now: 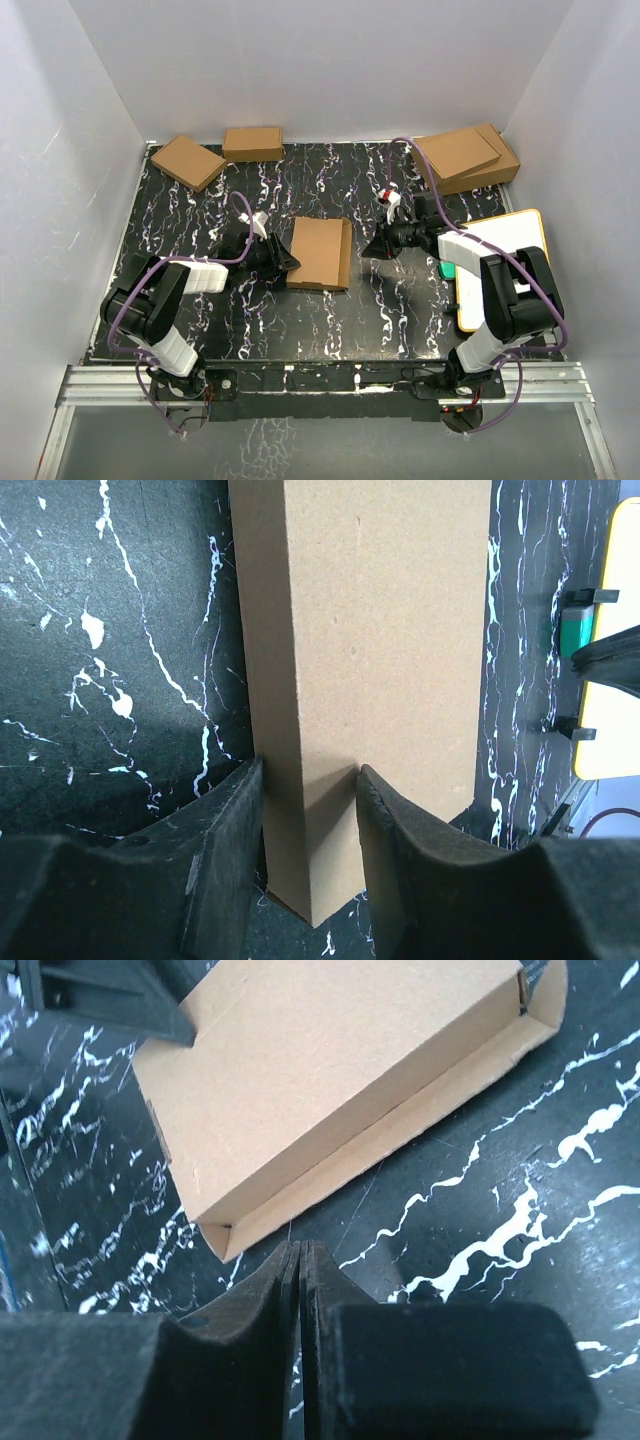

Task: Fold the paper box

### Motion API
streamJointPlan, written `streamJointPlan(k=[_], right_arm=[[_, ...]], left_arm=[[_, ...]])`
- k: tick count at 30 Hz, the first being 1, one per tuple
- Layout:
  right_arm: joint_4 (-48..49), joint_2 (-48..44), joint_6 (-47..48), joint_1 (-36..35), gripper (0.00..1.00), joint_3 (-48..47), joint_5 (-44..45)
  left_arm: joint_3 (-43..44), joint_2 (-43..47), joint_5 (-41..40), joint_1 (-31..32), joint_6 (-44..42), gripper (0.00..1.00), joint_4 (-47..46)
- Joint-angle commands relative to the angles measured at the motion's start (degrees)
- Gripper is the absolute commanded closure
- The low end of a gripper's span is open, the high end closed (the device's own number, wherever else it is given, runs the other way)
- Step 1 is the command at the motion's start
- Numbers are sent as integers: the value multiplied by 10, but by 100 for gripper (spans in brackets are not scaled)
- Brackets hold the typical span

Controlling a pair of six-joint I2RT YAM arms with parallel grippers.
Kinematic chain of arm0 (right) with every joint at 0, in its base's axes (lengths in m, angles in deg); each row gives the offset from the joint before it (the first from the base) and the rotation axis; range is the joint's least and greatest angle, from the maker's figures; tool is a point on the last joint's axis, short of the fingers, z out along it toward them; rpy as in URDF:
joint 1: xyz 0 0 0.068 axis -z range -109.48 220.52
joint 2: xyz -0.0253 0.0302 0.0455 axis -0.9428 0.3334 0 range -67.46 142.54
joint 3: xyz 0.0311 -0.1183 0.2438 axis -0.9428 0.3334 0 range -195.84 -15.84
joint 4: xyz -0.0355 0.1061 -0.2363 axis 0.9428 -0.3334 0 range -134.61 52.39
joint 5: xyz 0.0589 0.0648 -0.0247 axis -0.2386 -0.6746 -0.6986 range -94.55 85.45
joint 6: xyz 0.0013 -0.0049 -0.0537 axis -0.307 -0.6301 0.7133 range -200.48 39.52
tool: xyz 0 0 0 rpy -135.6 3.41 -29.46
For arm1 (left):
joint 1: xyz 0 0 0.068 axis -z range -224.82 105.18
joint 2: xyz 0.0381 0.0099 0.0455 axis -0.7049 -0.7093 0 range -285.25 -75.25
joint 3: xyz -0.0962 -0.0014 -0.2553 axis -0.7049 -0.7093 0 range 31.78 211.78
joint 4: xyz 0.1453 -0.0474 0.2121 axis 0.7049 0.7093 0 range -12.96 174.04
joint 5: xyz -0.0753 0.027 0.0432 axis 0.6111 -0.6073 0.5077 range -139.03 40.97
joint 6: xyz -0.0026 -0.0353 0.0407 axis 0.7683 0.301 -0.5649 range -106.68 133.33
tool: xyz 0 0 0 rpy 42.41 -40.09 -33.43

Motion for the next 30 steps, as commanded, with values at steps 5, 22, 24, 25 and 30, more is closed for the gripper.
streamJointPlan(k=[5, 22, 24, 25, 30], right_arm=[[104, 57, -193, -13, 89, -10, 86], [89, 121, -209, -32, 91, -49, 126], [70, 117, -194, -31, 92, -52, 125], [61, 111, -178, -30, 92, -51, 108], [20, 49, -47, -28, 92, -21, 25]], left_arm=[[-16, -7, -1, 4, -7, 62, 77], [3, -25, 9, 4, -19, 62, 82], [7, -24, 9, 4, -22, 62, 87], [8, -23, 9, 4, -24, 62, 89], [12, -18, 9, 4, -32, 62, 98]])
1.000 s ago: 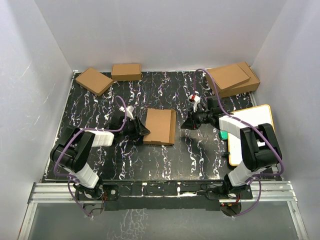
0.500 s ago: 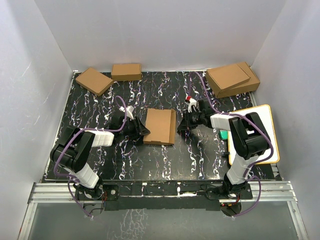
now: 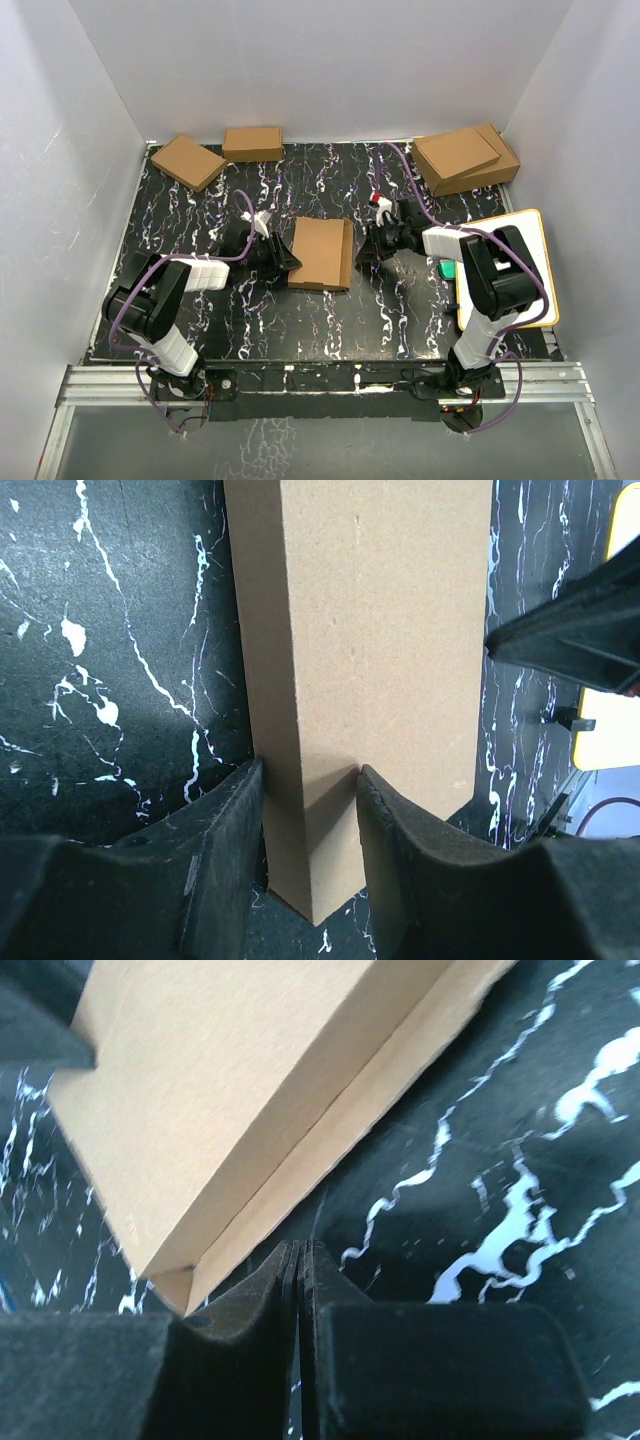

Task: Fold the paper box

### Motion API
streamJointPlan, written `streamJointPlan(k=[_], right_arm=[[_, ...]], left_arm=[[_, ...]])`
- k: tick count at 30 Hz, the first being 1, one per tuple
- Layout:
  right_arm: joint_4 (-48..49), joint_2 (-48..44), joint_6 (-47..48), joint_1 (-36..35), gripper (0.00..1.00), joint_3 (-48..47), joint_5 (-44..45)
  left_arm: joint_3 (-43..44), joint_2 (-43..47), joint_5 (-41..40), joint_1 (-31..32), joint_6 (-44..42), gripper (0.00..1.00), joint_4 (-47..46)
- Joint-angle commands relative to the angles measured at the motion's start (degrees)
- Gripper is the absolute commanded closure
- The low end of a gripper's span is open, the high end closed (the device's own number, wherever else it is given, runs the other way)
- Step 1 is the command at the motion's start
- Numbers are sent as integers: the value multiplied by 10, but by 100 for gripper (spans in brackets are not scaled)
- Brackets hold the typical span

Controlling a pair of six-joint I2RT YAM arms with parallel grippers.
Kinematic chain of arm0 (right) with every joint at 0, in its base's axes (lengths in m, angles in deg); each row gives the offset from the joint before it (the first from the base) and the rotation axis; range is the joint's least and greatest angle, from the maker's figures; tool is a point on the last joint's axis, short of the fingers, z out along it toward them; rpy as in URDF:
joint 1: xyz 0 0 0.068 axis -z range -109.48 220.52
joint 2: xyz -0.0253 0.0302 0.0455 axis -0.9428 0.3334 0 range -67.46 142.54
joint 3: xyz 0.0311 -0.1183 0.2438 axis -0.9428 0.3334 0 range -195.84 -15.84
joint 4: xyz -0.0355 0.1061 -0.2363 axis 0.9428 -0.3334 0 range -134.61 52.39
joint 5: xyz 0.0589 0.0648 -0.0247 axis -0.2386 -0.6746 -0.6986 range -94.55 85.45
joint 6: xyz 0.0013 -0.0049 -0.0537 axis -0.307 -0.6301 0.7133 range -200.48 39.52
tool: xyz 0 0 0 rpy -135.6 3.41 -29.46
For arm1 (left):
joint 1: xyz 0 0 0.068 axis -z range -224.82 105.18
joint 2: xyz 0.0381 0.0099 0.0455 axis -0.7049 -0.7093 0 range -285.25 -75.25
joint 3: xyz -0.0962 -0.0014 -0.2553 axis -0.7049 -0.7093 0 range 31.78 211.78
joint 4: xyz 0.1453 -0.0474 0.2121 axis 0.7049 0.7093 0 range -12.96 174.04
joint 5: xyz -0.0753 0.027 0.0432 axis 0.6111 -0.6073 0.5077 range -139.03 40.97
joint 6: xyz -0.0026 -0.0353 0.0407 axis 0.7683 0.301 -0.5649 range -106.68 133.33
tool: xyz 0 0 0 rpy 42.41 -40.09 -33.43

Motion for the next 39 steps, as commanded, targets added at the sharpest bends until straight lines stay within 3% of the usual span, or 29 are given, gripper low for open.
streamJointPlan(k=[1, 7, 13, 20, 27, 36, 39], right_arm=[[-43, -65, 135, 4, 92, 9, -88], [-149, -36, 232, 3, 92, -15, -103], [-159, 14, 171, -8, 92, -32, -85], [-83, 25, 50, -39, 92, -9, -100], [-44, 28, 1, -64, 92, -10, -139], [-45, 16, 21, -80, 92, -10, -151], [-112, 13, 85, -78, 92, -30, -115]], left_arm=[[-2, -13, -3, 4, -28, 62, 80], [16, -26, 1, 4, -35, 61, 87], [23, -25, 2, 4, -43, 61, 93], [28, -30, 11, 4, -45, 61, 84], [27, -31, 23, 4, -46, 61, 79], [72, -45, 37, 4, -105, 61, 117], [106, -53, 31, 3, -144, 59, 154]])
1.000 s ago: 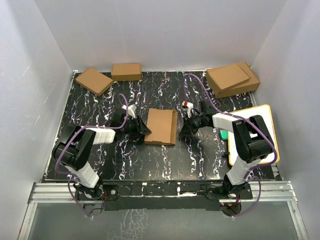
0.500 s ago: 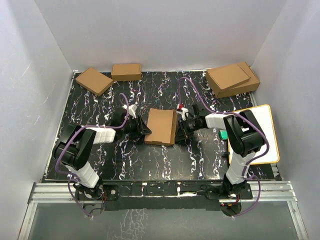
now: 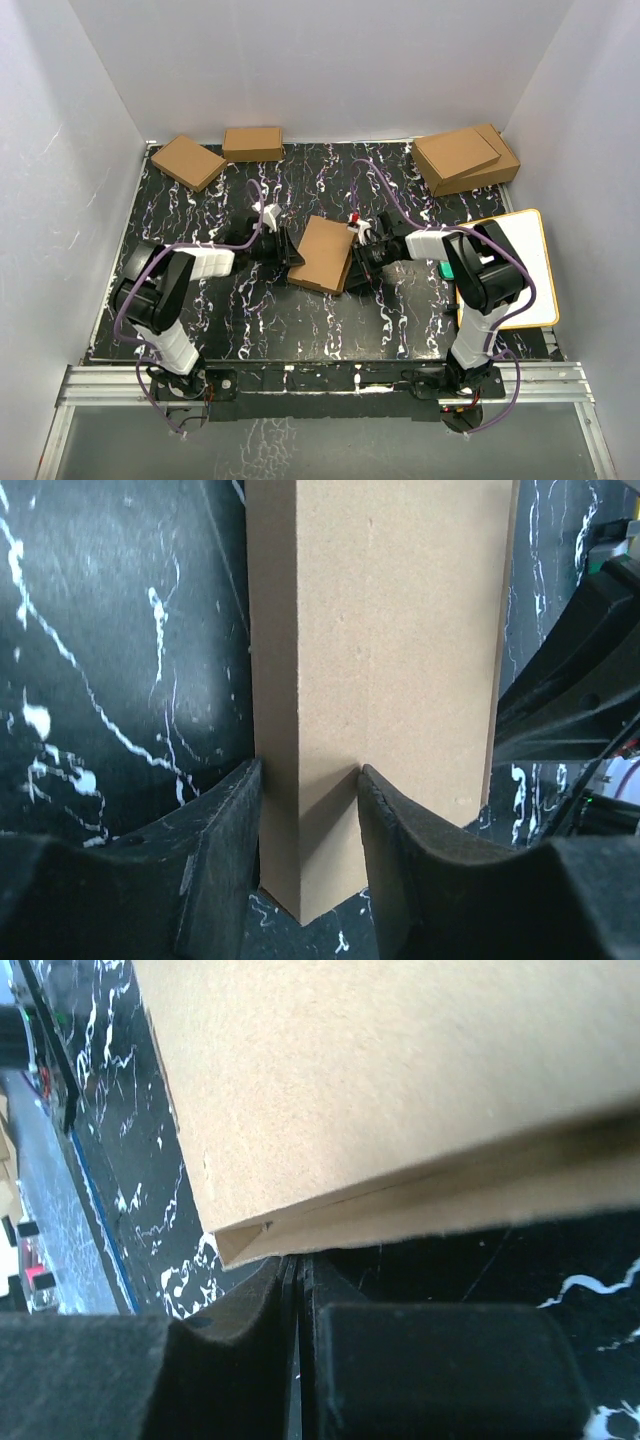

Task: Fold the paper box

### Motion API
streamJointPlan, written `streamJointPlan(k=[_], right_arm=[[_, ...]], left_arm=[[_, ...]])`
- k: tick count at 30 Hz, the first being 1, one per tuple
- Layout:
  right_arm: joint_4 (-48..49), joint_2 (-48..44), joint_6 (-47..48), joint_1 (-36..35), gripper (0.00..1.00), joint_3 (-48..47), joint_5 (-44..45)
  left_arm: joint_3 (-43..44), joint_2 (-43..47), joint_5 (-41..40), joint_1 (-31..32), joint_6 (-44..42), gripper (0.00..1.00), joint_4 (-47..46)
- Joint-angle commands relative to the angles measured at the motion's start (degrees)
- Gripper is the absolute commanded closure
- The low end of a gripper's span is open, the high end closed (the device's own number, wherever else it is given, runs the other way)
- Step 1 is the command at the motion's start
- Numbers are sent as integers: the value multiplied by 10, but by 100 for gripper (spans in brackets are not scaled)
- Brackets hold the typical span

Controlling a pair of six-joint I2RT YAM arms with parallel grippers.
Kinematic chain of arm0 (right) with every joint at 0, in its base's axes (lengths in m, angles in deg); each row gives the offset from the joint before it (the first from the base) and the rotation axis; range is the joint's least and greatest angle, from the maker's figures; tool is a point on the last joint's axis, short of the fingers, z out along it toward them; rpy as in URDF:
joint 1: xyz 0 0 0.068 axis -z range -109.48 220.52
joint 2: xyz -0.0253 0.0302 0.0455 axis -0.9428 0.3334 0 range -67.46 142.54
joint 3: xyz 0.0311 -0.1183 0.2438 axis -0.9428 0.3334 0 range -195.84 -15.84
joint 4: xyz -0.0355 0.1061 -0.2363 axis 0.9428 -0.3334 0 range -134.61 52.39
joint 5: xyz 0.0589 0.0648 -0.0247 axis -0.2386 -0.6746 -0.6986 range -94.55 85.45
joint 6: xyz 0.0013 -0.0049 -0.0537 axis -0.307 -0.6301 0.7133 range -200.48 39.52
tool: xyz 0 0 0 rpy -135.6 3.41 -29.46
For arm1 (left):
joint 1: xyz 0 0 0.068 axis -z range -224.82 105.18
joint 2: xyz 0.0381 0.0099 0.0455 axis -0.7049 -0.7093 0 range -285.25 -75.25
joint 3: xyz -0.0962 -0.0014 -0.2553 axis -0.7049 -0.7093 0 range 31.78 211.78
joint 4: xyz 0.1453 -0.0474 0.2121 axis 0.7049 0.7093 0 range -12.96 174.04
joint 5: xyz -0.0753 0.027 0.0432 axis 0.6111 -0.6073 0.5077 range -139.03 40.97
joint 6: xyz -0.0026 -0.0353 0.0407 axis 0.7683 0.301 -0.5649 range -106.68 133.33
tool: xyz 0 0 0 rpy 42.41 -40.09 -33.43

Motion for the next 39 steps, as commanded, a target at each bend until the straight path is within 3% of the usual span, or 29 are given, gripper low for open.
streamJointPlan(k=[1, 5, 11, 13, 16, 19, 22, 24, 26, 28, 31, 39], right_arm=[[-55, -24, 93, -5, 92, -40, 12], [-128, -76, 195, 45, 91, -48, 71], [-156, -137, 278, 88, 87, -44, 65], [-153, -143, 289, 90, 85, -69, 69], [-126, -133, 268, 95, 74, -134, 106], [-82, -71, 223, 108, 64, -212, 129], [-107, 20, 214, 108, 66, -313, 123], [-121, 68, 222, 108, 75, -358, 114], [-139, 111, 233, 107, 83, -399, 119], [-167, 154, 248, 104, 88, -440, 115], [-198, 195, 273, 91, 90, -472, 116], [-211, 198, 307, 71, 91, -453, 111]], left_arm=[[51, -25, -14, 3, -83, 59, 104], [90, -1, -59, -13, -109, 51, 151], [129, 88, -117, -20, -152, 30, 195], [115, 124, -100, -19, -164, 23, 179], [50, 182, -73, 1, -193, 9, 118], [-8, 240, -105, 51, -195, 4, 77], [-24, 262, -151, 57, -100, 12, 127], [-38, 272, -138, 58, -57, 31, 156], [-73, 290, -125, 58, -17, 59, 151], [-104, 299, -114, 58, -1, 71, 141], [-126, 283, -101, 59, 12, 76, 120], [-78, 152, -108, 58, 3, 77, 100]])
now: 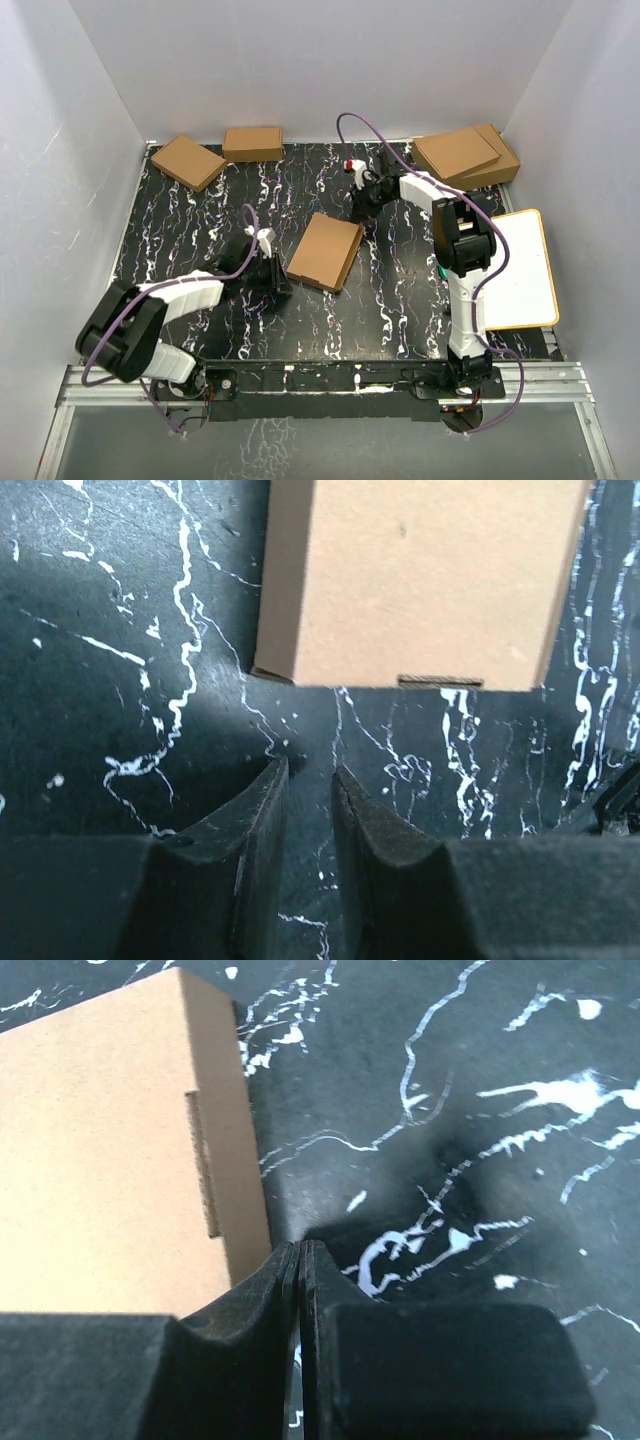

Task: Fold the paper box

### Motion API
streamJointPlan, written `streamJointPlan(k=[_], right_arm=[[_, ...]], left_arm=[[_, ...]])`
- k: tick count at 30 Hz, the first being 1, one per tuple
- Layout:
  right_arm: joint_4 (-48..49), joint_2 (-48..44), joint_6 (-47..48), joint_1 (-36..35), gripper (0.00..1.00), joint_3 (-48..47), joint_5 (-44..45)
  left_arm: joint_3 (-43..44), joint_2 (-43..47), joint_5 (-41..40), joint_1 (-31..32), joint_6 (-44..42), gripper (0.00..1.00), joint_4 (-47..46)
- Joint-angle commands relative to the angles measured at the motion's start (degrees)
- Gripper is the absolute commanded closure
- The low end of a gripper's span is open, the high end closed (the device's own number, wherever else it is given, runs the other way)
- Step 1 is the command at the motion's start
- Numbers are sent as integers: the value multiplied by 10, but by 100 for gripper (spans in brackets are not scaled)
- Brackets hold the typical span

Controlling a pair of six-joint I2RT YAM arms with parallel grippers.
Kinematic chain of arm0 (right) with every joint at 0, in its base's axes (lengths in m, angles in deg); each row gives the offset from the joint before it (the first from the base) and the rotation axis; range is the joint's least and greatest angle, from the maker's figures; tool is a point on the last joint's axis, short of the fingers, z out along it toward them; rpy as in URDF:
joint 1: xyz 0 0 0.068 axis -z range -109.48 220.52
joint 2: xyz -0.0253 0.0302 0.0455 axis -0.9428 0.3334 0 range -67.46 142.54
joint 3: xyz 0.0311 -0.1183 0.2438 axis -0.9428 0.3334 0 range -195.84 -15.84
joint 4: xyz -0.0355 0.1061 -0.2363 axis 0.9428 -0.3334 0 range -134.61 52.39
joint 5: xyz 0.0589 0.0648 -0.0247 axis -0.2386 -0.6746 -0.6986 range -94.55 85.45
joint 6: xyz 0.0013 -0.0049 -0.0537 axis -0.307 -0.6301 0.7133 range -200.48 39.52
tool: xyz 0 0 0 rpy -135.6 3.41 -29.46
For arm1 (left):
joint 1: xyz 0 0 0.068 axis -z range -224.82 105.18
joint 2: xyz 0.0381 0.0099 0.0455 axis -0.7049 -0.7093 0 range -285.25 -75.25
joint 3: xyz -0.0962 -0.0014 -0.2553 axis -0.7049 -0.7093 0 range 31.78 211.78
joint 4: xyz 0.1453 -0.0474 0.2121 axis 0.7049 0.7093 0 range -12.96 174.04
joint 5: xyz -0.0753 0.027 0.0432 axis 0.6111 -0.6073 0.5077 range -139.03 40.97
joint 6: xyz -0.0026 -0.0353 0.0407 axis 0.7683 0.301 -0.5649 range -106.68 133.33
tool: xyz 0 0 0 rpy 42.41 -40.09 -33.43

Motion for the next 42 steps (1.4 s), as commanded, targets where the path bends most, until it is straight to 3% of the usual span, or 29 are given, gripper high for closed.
streamJointPlan(k=[1, 11, 21, 27, 30, 33, 38, 42], right_arm=[[-5, -29, 40, -7, 91, -5, -18], [-25, -133, 129, -43, 91, 149, -38], [-41, -225, 163, -98, 90, 269, -53], [-47, -268, 176, -101, 88, 312, -64], [-56, -293, 185, -98, 87, 310, -56], [-66, -311, 198, -94, 87, 308, -52], [-100, -345, 247, -87, 85, 310, -89], [-126, -374, 310, -82, 80, 322, -142]], left_arm=[[41, -44, -19, -1, 4, 77, -14], [129, -107, -135, -19, -46, 71, 45], [210, -162, -139, -24, -147, 58, 96], [261, -139, -271, -30, -202, 48, 210], [289, -93, -293, -30, -243, 41, 250], [284, -35, -235, -30, -328, 31, 241], [193, 97, -16, -31, -552, 5, 178], [114, 187, 135, -34, -696, 3, 142]])
